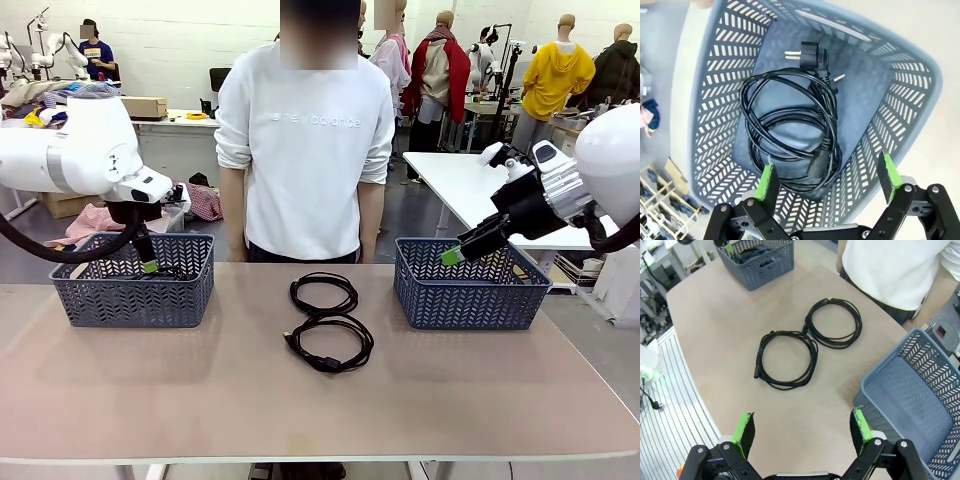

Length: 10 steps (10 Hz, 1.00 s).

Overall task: Organize the cables according to human instructions.
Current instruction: Pick up a bundle of cables and place it in the basket indicated by the human.

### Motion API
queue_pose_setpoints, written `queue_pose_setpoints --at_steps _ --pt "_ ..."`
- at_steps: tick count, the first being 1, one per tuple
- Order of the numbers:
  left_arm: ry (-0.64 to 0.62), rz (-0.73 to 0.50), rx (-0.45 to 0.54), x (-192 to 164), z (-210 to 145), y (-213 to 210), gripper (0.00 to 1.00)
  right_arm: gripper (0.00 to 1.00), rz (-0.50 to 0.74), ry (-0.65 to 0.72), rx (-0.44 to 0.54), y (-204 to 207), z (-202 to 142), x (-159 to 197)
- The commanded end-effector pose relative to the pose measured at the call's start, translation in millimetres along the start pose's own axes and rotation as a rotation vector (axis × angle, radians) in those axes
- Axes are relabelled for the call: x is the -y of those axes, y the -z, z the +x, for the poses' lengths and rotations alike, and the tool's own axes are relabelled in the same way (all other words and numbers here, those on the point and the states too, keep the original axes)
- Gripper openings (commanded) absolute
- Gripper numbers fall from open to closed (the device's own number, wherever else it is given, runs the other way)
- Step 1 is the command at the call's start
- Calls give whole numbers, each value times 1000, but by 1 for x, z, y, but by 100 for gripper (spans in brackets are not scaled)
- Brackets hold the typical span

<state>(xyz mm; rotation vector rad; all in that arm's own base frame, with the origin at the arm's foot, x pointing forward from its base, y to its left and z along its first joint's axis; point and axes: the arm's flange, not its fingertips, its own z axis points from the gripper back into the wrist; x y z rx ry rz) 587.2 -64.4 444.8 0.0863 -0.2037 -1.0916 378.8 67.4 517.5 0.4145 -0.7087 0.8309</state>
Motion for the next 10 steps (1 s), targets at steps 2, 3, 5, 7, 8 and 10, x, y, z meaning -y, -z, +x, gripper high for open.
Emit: queue_pose_setpoints --at_steps 2,3,5,7,8,10 --pt "2 4 -2 -1 -1 -1 100 100 18 -9 20 1 1 2" --pt "1 0 0 0 0 0 100 100 18 -9 20 1 1 2" --pt "-25 -7 61 36 13 -28 100 100 18 -9 20 1 1 2" --pt "-23 6 102 68 16 -49 100 100 18 -9 20 1 1 2" --pt "-20 -15 122 87 14 -58 100 100 18 -9 20 1 1 2" --pt "14 -57 136 127 11 -68 100 100 18 -9 20 1 1 2"
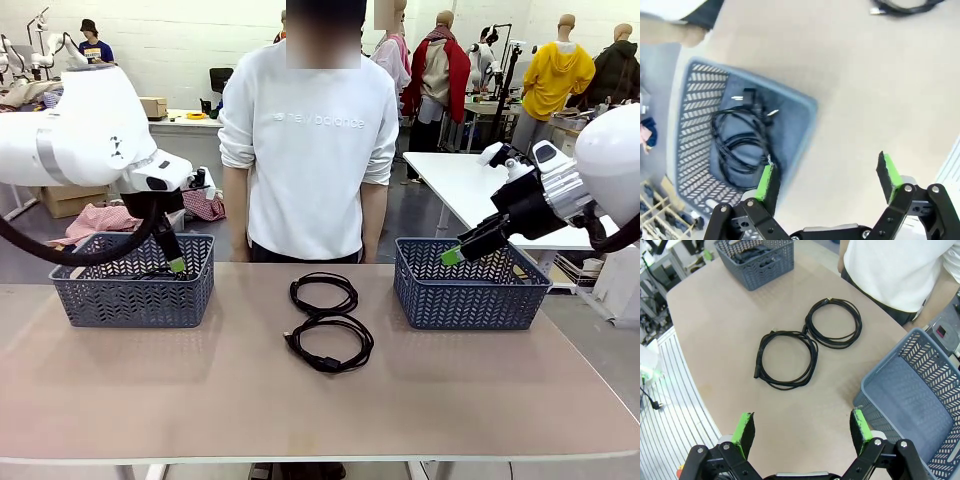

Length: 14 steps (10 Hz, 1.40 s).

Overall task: Organize the cables according to human instructions.
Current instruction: Pick up a bundle of cables and place it in the basket indicated by the human.

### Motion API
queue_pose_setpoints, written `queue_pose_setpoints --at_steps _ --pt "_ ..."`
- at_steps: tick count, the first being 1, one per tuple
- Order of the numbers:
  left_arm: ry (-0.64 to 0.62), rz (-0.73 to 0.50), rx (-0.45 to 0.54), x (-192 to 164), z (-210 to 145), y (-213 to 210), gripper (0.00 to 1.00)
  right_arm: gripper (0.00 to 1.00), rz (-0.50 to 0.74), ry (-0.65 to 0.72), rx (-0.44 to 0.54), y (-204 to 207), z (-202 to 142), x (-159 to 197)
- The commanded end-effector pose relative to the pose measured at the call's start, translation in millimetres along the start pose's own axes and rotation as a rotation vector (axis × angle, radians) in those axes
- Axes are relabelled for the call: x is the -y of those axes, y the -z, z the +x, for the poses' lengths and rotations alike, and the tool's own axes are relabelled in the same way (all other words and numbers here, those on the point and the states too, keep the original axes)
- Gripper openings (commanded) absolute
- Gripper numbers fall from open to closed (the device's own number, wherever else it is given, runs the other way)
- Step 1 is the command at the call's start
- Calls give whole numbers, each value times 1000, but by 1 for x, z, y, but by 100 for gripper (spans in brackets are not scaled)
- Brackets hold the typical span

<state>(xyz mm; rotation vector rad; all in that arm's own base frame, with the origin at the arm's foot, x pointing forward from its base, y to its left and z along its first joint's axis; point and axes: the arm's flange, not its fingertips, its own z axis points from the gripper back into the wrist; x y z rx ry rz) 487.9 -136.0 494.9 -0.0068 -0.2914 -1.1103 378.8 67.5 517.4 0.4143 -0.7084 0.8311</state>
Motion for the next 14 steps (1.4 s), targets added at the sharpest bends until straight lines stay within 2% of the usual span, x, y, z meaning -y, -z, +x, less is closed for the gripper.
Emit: queue_pose_setpoints --at_steps 1,3,6,7,8,14 --pt "32 -36 46 36 -13 -5 100 100 18 -9 21 1 1 2" --pt "76 -57 99 64 -10 -3 100 100 18 -9 21 1 1 2" --pt "109 -78 82 87 -10 -1 100 100 18 -9 21 1 1 2" --pt "132 -81 78 91 -12 -1 100 100 18 -9 21 1 1 2" --pt "92 -79 62 88 1 -1 100 100 18 -9 21 1 1 2" --pt "92 -79 62 88 1 -1 100 100 18 -9 21 1 1 2"
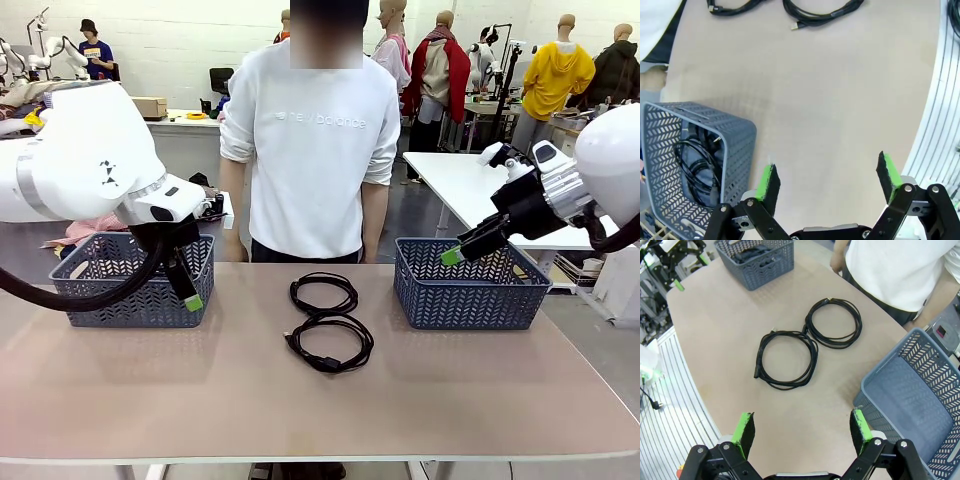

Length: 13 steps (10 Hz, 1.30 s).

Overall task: Organize the cables according to human instructions.
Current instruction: Pick up a bundle of cables and place it in the basket indicated by the human.

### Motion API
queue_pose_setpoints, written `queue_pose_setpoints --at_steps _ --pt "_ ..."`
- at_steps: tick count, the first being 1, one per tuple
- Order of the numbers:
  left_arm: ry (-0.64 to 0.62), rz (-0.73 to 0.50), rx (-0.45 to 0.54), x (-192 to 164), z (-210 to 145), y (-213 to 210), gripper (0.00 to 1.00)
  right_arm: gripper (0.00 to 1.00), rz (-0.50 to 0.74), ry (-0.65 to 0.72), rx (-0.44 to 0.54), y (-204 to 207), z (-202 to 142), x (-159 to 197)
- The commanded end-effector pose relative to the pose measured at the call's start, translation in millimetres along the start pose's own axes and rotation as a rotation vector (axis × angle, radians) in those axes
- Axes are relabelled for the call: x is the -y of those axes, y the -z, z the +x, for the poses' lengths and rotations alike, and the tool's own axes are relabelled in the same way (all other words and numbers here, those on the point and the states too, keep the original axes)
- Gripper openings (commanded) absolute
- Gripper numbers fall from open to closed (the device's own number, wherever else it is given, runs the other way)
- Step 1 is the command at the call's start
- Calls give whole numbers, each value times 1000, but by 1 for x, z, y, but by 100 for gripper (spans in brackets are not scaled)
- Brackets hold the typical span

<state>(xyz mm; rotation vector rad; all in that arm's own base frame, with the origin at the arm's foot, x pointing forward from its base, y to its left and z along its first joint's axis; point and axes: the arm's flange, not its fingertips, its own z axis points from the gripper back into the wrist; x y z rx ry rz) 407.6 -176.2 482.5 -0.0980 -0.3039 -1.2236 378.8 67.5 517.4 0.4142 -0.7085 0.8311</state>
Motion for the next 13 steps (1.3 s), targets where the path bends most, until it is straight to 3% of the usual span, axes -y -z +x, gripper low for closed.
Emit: queue_pose_setpoints --at_steps 1,13 --pt "-9 2 1 -3 1 -1 100 100 18 -9 21 1 1 2" --pt "-9 2 1 -3 1 -1 100 100 18 -9 21 1 1 2"
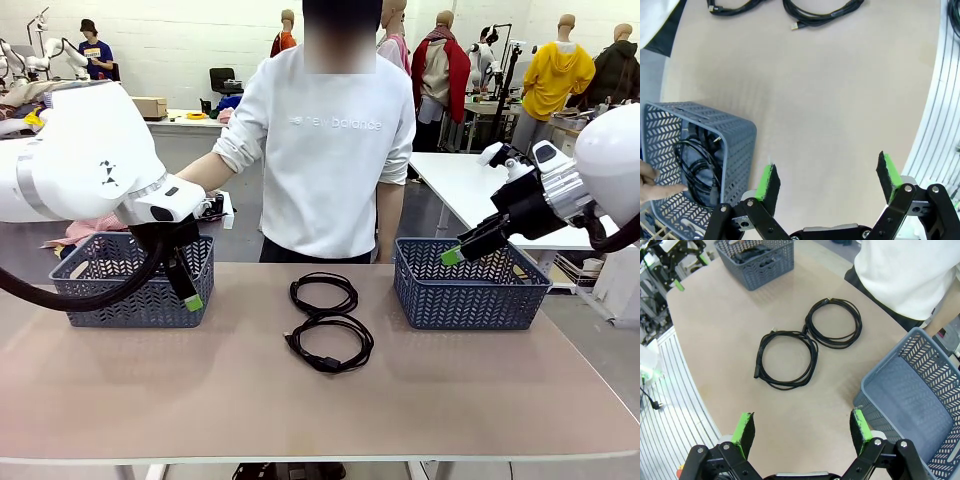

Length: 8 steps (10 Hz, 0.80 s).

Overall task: Organize the cables according to human instructions.
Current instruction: Pick up a bundle of cables and place it in the basket indicated by the human.

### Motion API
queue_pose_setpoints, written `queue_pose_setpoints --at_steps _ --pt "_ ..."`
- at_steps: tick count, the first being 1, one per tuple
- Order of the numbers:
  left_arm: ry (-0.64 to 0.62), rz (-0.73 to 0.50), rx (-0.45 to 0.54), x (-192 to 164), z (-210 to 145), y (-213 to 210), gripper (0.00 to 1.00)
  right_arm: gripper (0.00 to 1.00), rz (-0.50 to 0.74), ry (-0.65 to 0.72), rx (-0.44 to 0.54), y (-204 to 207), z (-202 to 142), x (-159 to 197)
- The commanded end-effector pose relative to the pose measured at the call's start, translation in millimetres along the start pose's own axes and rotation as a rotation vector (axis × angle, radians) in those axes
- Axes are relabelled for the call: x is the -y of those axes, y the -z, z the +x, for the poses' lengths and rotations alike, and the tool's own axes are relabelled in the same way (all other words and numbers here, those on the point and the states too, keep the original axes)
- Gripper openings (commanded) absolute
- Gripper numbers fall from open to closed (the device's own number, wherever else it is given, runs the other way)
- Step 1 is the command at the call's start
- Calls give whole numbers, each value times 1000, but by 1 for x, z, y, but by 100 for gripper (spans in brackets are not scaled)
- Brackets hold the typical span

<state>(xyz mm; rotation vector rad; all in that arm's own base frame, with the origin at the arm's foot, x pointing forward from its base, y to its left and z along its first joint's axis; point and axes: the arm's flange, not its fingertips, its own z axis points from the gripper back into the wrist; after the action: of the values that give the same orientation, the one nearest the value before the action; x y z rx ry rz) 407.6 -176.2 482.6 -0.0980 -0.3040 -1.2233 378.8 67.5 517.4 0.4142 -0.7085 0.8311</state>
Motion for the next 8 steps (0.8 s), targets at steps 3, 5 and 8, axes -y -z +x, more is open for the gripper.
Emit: queue_pose_setpoints --at_steps 3,5,8 --pt "-9 2 1 -3 1 -1 100 100 18 -9 21 1 1 2" --pt "-9 2 1 -3 1 -1 100 100 18 -9 21 1 1 2" --pt "193 53 -59 -10 29 5 100 100 18 -9 21 1 1 2"
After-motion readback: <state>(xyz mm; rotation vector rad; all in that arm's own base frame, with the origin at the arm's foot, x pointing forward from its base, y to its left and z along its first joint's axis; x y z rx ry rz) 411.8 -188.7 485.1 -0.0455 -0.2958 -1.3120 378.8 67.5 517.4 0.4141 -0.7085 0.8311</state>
